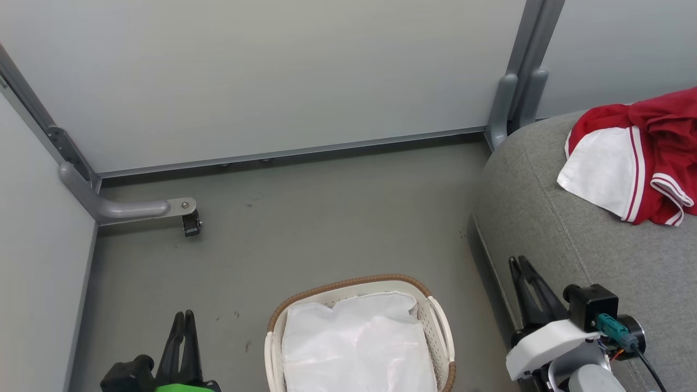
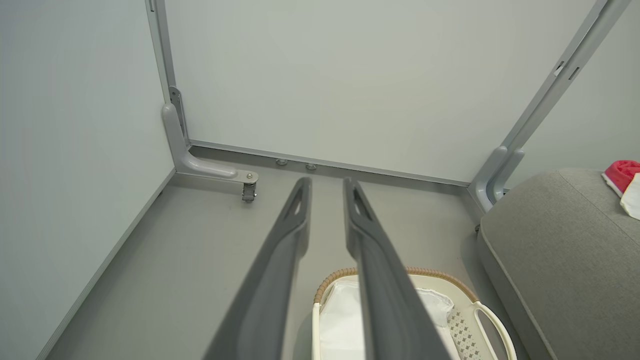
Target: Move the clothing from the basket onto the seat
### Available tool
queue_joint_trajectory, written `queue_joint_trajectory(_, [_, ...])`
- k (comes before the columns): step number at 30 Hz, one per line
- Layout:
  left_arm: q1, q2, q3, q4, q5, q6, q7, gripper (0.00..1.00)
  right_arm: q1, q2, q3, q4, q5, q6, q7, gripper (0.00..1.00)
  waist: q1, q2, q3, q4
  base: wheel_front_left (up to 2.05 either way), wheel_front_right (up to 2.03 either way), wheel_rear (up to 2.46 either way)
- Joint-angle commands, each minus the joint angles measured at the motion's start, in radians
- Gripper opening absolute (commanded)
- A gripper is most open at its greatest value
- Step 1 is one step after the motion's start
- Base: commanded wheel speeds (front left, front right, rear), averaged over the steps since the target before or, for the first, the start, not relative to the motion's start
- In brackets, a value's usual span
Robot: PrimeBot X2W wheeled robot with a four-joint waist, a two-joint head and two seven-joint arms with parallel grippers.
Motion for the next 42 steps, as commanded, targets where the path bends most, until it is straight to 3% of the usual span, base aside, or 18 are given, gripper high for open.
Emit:
queue_joint_trajectory(1, [-0.001, 0.000, 0.000, 0.006, -0.005, 0.000, 0.001, 0.00, 0.004, 0.001, 0.000, 0.006, 0.006, 0.000, 0.001, 0.00, 0.0001, 0.0000, 0.000, 0.000, 0.00, 0.00, 0.00])
queue_joint_trajectory(20, [-0.051, 0.000, 0.045, 0.002, -0.315, -0.020, 0.093, 0.00, 0.002, -0.001, -0.049, -0.017, 0.350, 0.000, 0.093, 0.00, 0.0001, 0.0000, -0.001, -0.002, 0.00, 0.00, 0.00])
queue_joint_trajectory(42, [-0.097, 0.001, 0.086, -0.002, -0.600, -0.038, 0.177, 0.00, -0.001, -0.004, -0.094, -0.036, 0.664, 0.000, 0.177, 0.00, 0.0001, 0.0000, -0.002, -0.005, 0.00, 0.00, 0.00])
